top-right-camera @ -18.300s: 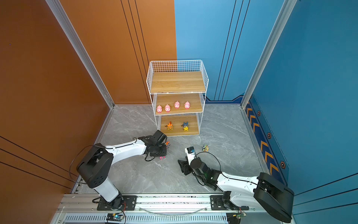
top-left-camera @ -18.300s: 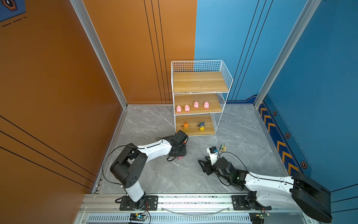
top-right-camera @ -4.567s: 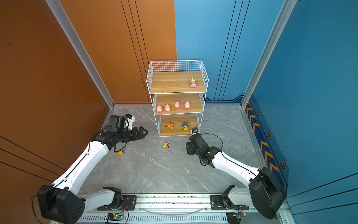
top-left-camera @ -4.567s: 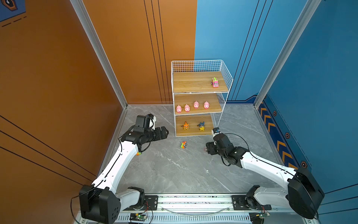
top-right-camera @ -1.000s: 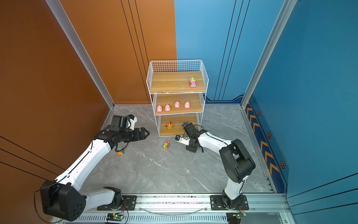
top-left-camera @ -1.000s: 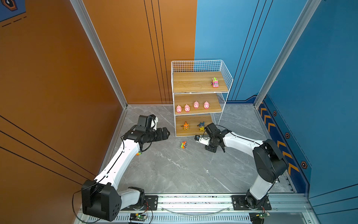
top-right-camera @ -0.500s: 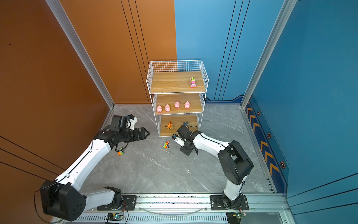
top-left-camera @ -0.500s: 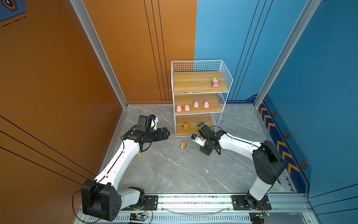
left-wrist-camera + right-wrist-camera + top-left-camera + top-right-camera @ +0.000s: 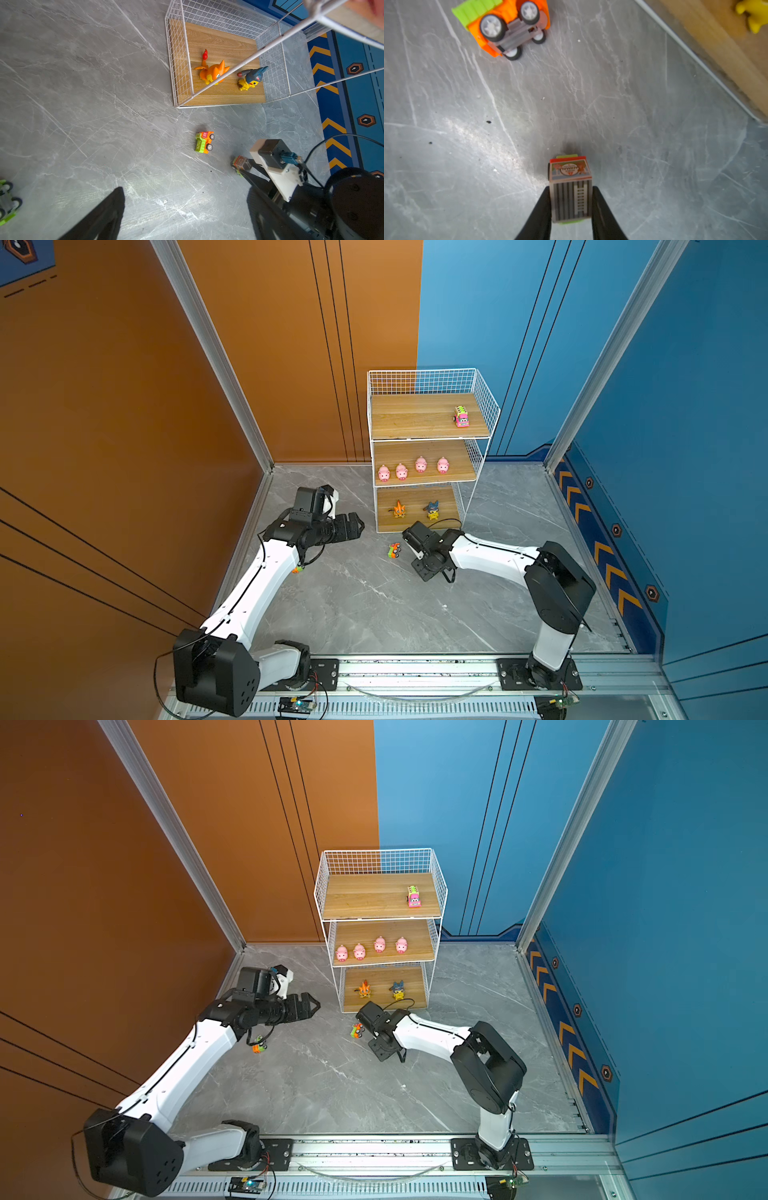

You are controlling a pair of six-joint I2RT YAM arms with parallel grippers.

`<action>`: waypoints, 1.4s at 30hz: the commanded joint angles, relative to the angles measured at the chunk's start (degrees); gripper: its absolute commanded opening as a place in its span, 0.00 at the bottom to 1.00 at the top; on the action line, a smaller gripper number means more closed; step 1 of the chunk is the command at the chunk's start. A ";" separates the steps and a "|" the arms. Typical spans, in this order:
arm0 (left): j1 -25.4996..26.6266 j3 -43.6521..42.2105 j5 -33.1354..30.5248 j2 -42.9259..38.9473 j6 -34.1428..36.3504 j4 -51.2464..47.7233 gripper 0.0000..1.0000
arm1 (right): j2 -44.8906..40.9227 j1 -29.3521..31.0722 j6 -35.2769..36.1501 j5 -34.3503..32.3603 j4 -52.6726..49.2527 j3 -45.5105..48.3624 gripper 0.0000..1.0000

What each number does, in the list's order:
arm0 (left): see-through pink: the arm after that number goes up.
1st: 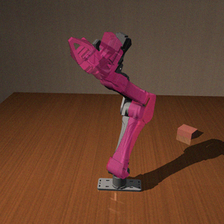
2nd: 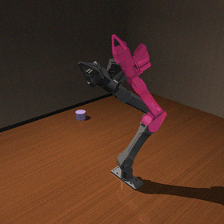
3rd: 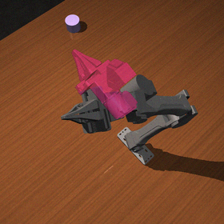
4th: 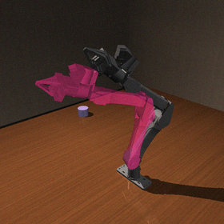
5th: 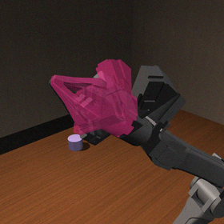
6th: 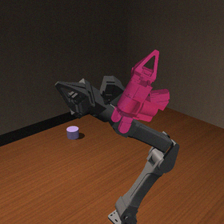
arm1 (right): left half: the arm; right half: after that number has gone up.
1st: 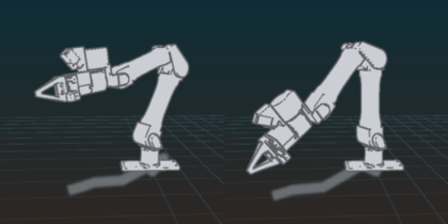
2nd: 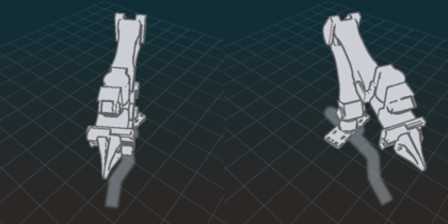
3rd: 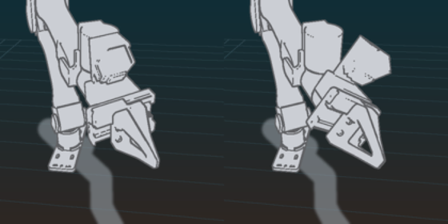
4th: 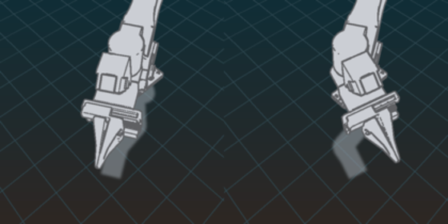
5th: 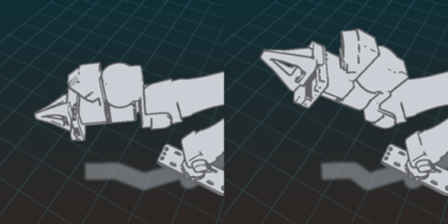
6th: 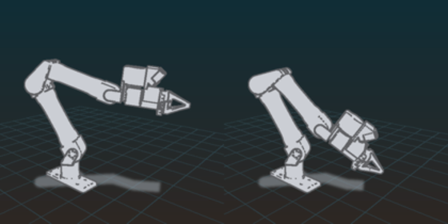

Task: Place and organize the plastic toys onto the shelf
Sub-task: 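Lift the green truck off the floor with the right gripper, then raise the green truck with the right gripper up to the top shelf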

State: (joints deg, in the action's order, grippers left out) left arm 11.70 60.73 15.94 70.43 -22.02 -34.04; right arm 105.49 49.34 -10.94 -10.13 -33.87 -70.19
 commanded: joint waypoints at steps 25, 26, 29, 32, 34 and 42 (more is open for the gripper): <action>0.51 -0.87 -0.31 -1.26 1.10 0.29 0.93 | -20.27 1.48 6.07 0.19 67.01 40.88 0.64; 0.51 -0.88 -0.44 -1.20 1.11 0.29 0.94 | -19.86 1.24 5.62 0.84 69.93 42.33 0.64; 0.49 -0.79 -0.33 -1.09 1.10 0.29 0.94 | -18.04 1.19 5.23 1.08 77.91 46.11 0.64; 0.51 -0.79 -0.23 -0.97 1.10 0.29 0.94 | -16.01 0.45 4.61 2.39 82.31 48.23 0.63; 0.51 -0.79 -0.14 -0.84 1.10 0.29 0.94 | -14.51 0.08 4.35 3.02 83.89 48.87 0.62; 0.50 -0.70 -0.24 -0.54 1.10 0.29 0.94 | -9.91 -1.19 4.32 5.33 90.55 51.00 0.50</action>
State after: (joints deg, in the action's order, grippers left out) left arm 11.77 60.73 15.90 69.60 -21.85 -34.02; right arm 94.54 48.73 -6.35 -6.52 51.53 -20.25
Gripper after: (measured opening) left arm 0.935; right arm 0.512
